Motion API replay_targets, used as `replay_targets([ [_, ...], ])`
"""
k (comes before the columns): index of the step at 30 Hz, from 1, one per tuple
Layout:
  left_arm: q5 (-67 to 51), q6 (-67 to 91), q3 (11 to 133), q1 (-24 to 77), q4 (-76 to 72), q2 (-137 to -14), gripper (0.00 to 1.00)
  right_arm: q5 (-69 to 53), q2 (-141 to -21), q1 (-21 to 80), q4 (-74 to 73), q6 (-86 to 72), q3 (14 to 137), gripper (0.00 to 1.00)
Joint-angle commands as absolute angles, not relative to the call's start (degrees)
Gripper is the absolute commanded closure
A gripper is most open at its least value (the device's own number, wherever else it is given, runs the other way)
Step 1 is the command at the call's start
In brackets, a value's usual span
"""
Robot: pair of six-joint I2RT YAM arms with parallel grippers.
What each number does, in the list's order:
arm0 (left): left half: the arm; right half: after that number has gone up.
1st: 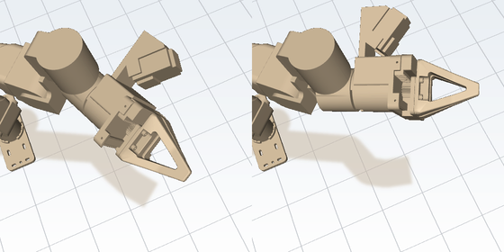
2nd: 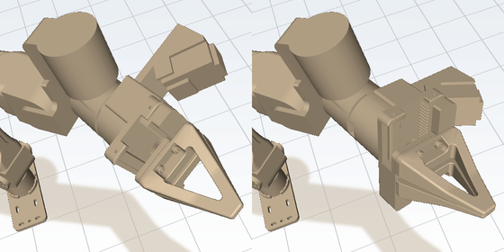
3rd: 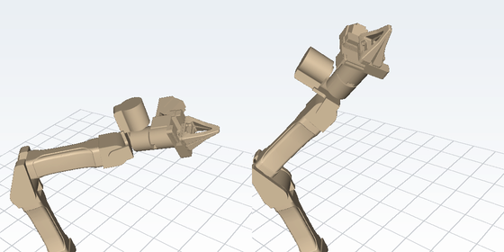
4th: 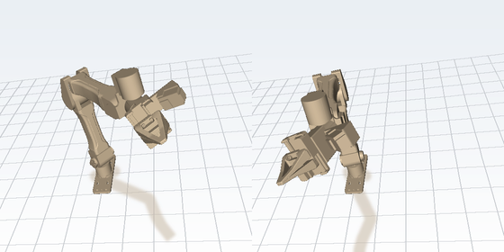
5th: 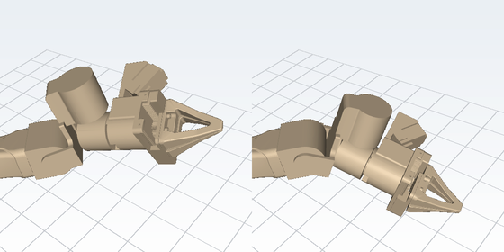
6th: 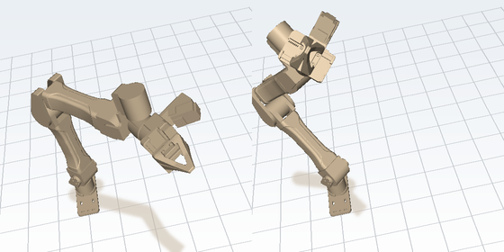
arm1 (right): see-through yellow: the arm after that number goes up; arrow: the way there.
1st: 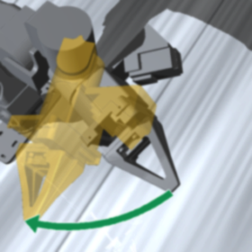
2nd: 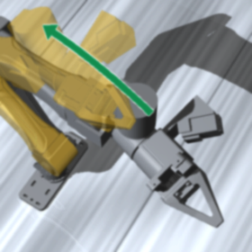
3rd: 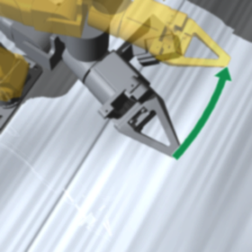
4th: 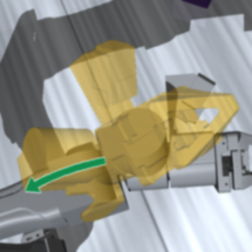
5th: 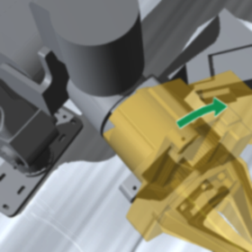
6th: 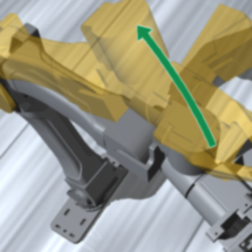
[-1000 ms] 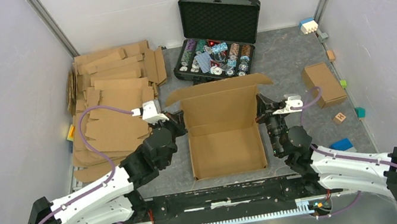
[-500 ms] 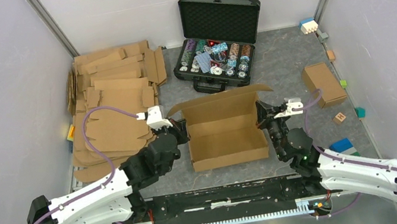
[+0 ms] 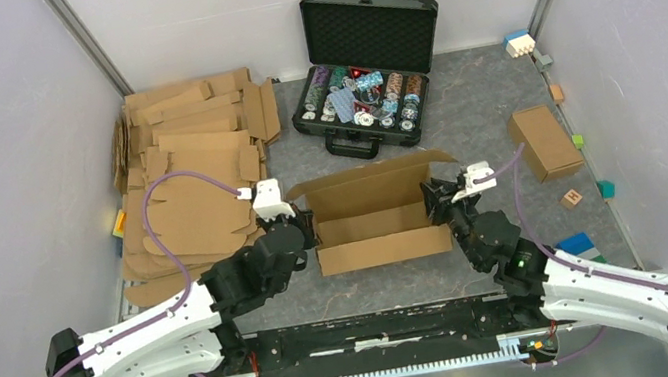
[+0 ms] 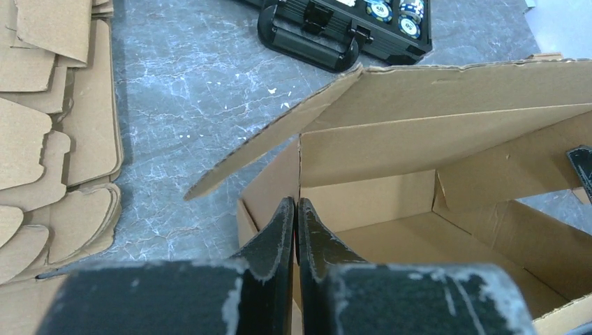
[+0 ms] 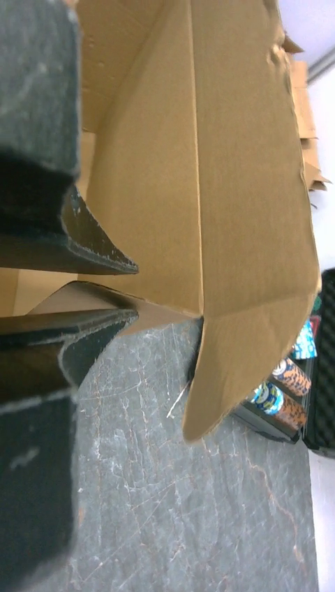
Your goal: Fold the paper box
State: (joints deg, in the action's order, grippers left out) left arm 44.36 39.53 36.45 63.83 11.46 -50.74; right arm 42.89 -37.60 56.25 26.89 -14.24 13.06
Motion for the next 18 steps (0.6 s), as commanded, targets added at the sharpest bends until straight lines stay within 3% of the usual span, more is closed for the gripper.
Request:
replay_targets([
  [1,40.05,41.82,37.88,64.91,12.26,-50.64,0.92,37.62,-35.88,57.40,12.10,-19.04,18.43,0.54],
  [2,40.19,41.67,37.85,64.93,12.57,-50.48,0.92,38.44,-35.35,57.34,9.64,-20.22,19.20,0.43],
  [4,40.68,41.28,37.88,64.93,13.45,-50.29,0.92,37.92,-34.21,57.37,6.40,-20.64,20.52,0.32],
  [11,40.81,40.46,39.18,65.02,15.37,-50.68,0.92,36.65,-31.36,57.44,-6.42,-21.72,26.39,0.09],
  [18,41.10,39.80,39.99,65.13,15.47,-51.92,0.92,27.41,-28.88,57.39,-16.71,-13.80,32.20,0.02],
])
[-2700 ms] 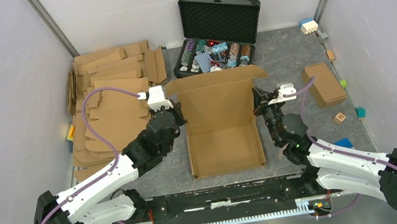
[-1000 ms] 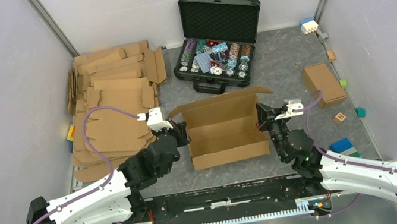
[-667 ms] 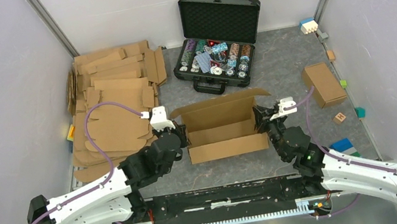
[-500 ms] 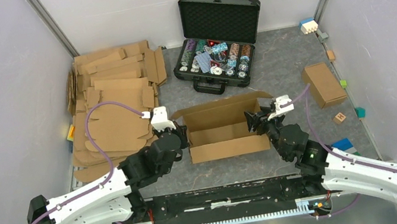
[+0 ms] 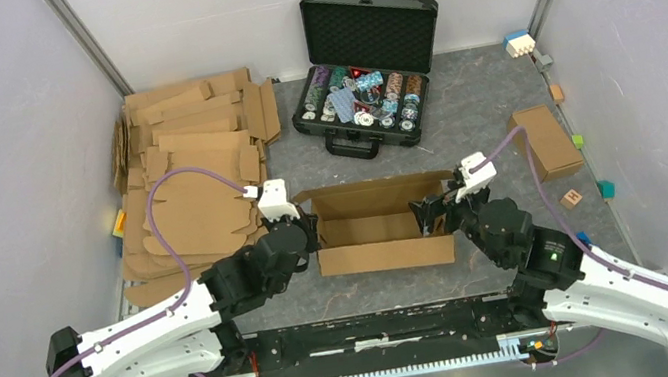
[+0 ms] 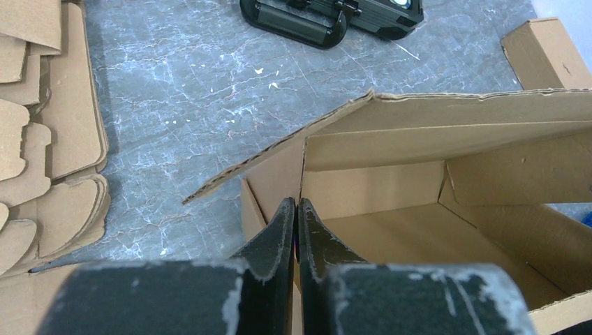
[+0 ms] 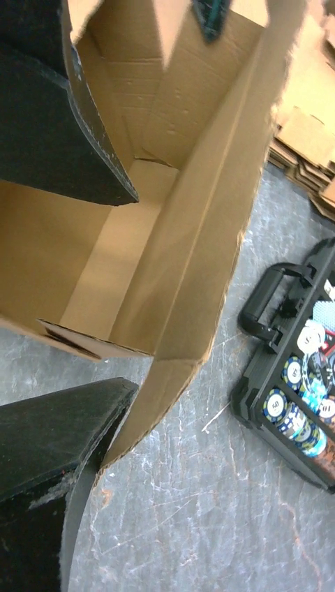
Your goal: Fold the paper box
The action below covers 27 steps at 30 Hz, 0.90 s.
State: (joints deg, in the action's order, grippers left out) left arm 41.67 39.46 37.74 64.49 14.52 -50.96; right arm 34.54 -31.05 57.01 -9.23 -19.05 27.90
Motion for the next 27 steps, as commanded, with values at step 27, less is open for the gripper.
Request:
replay_targets([
  [27,41.33,38.44,40.30,65.83,15.22,-53.30,0.93,8.67,-56.76,57.39,-30.11,17.49,64.87,0.05],
])
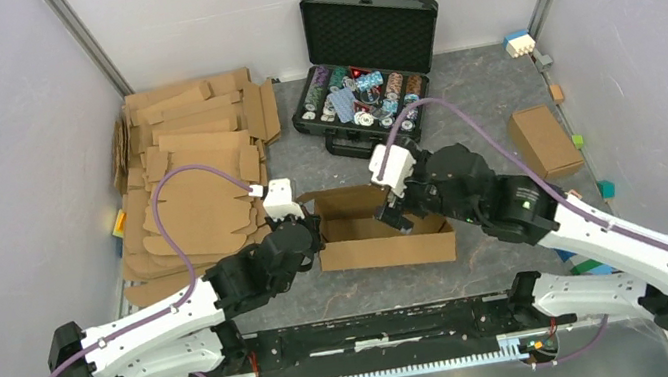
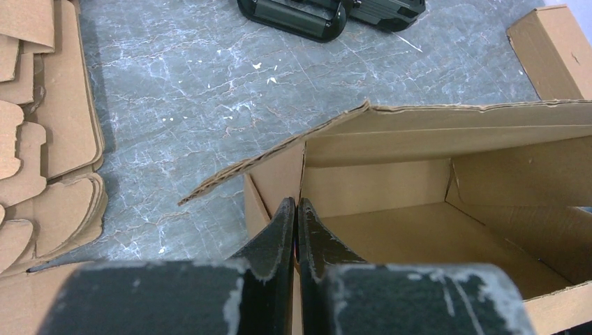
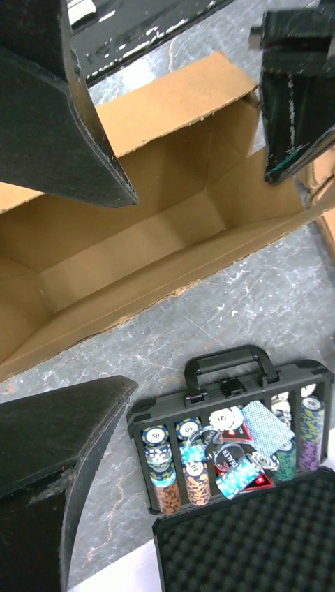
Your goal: Fold the paper box
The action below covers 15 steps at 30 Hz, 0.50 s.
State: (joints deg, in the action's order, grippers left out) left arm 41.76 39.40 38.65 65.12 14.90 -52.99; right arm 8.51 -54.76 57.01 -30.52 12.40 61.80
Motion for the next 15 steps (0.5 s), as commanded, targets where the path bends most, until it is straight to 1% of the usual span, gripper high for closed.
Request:
replay_targets([
  [1,41.20,38.31,40.17,65.84,14.95,-53.30,0.93,8.26,-57.91,57.39,-29.91,18.01,64.81,0.06],
  [3,41.09,38.21,40.02,65.86,14.83,-53.00,0.93,8.26,-60.08,57.39,-30.41,18.70,65.25,0.13],
  [5,40.92,38.02,39.86,65.85,14.85,-52.64,0.93,8.23,-61.65,57.39,-31.94,18.68,66.00,0.26],
  [6,40.79,37.89,39.72,65.91,14.85,-52.30,0.93,7.85,-61.96,57.33,-32.30,18.55,66.09,0.31],
  [11,38.80,36.95,38.98,65.92,14.72,-50.13,0.89,3.76,-60.47,57.39,-32.62,18.37,63.89,0.68],
  [12,38.32,36.81,38.90,65.94,14.84,-49.82,0.87,3.27,-60.10,57.39,-32.69,18.28,63.36,0.74],
  [14,37.24,36.58,38.76,65.91,14.85,-48.88,0.85,2.34,-59.31,57.39,-33.02,18.28,62.22,0.81],
  [15,36.78,36.49,38.63,65.97,14.94,-48.56,0.85,1.82,-59.10,57.39,-33.19,18.28,61.73,0.83],
])
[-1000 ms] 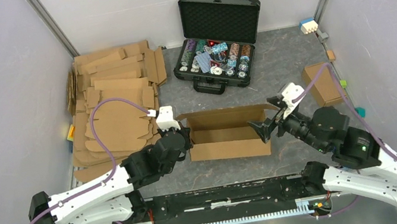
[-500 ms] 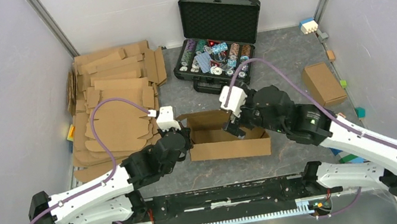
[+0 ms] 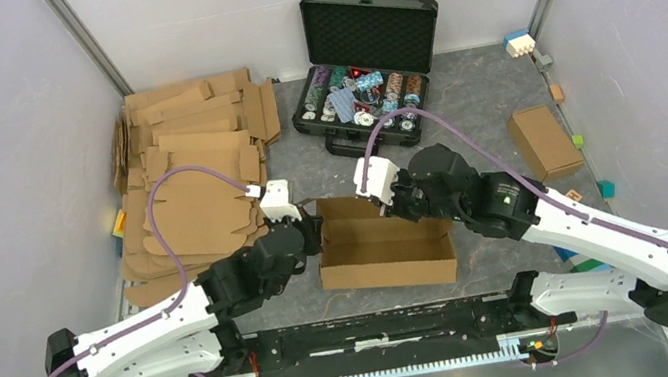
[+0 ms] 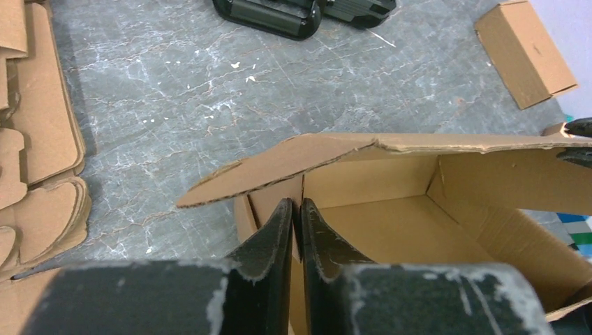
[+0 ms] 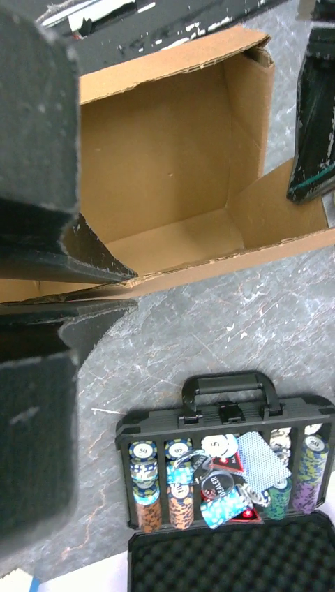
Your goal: Fold the paper box
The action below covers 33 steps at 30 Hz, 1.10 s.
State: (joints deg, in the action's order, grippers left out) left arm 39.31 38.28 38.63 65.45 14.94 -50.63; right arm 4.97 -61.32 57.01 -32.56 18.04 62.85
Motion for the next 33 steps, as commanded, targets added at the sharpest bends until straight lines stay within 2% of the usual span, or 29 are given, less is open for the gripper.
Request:
replay_targets([
  [1,36.22,36.54,38.63,65.91,15.19,-48.15,0.84,1.49,-58.98,57.43,-33.51,18.28,61.23,0.84],
  [8,29.39,37.65,39.47,65.93,20.14,-47.90,0.83,-3.93,-57.87,57.39,-34.72,16.50,57.79,0.86],
  [11,27.27,38.94,38.82,66.02,22.30,-47.94,0.79,-5.05,-56.95,57.48,-34.79,15.61,56.05,0.86],
  [14,26.63,39.47,38.95,66.11,24.75,-47.71,0.67,-5.23,-55.96,57.48,-34.98,15.12,55.07,0.86],
  [22,24.17,39.40,44.78,66.15,33.14,-44.50,0.25,-5.10,-55.93,57.56,-35.34,15.03,54.45,0.87],
  [24,23.52,40.01,46.09,66.13,35.91,-44.44,0.20,-4.92,-56.08,57.57,-35.07,15.03,54.27,0.88],
  [30,22.50,41.85,47.26,66.12,40.77,-42.21,0.17,-4.35,-56.46,57.57,-33.94,14.79,53.68,0.88],
  [33,20.08,41.12,45.73,66.10,39.15,-39.30,0.26,-3.85,-56.85,57.54,-33.67,14.68,53.70,0.88],
])
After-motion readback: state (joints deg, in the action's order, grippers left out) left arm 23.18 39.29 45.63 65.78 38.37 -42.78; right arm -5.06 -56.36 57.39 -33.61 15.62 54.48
